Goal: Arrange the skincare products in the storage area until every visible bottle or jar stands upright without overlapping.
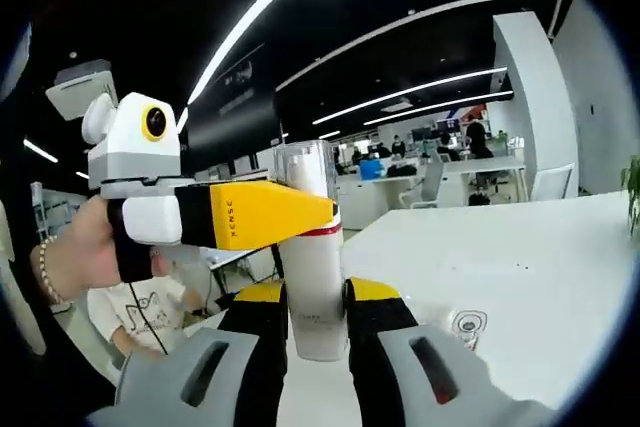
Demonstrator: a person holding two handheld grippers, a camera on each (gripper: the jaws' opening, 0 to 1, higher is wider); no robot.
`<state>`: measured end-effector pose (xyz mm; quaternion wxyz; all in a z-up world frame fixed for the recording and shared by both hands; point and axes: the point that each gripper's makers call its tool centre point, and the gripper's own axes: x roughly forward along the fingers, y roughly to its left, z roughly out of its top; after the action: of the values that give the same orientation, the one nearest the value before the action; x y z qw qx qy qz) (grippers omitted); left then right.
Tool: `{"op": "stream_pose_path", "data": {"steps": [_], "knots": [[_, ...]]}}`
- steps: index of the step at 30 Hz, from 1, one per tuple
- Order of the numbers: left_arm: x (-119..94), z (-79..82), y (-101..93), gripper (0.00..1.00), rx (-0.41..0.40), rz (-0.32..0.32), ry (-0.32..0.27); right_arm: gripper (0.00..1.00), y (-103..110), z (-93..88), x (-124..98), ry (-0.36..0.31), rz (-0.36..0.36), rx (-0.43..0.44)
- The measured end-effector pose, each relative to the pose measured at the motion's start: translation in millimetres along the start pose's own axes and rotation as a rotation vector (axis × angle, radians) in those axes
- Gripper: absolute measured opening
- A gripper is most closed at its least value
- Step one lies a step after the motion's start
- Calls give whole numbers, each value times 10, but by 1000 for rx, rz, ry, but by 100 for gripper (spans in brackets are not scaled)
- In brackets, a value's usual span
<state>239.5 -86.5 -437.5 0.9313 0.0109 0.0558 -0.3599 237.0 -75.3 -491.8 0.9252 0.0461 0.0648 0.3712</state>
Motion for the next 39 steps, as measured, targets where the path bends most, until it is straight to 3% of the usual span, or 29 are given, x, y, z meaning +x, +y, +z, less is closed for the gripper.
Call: {"op": "stream_pose_path", "data": {"steps": [5, 7, 12, 14, 18, 24, 27, 28, 30, 31, 33, 34, 36, 39], "knots": [[-17, 48, -59, 19, 43, 36, -10, 20, 7, 29, -17, -15, 32, 15], [-9, 59, -49, 19, 73, 24, -17, 19, -7, 29, -17, -11, 39, 2], [-4, 71, -99, 19, 69, -34, -30, 19, 24, 25, -43, -22, 77, 66], [-28, 71, -124, 19, 43, -86, -43, 19, 55, 33, -71, -25, 106, 76], [-77, -51, -195, 22, 6, -209, 13, 19, 108, 57, -133, -26, 177, 70], [-158, -71, -243, 24, 4, -306, 16, 19, 295, 104, -202, -18, 345, 25], [-233, -41, -337, 25, -7, -424, 12, 19, 394, 123, -283, -30, 451, 39], [-279, -35, -386, 26, -20, -485, 18, 19, 515, 118, -366, -21, 557, 55], [-330, -53, -444, 27, -13, -551, 36, 19, 564, 132, -407, -27, 592, 53], [-359, -47, -502, 29, -7, -590, 43, 19, 658, 105, -467, -1, 655, 51], [-432, -42, -617, 27, 34, -672, 43, 19, 760, 105, -521, 4, 707, 47], [-451, -28, -650, 25, 43, -692, 40, 19, 764, 131, -525, -13, 711, 49], [-452, 10, -659, 25, 66, -674, 27, 19, 754, 161, -539, -27, 722, 60], [-403, 28, -632, 24, -1, -630, 49, 19, 712, 189, -527, -37, 706, 69]]}}
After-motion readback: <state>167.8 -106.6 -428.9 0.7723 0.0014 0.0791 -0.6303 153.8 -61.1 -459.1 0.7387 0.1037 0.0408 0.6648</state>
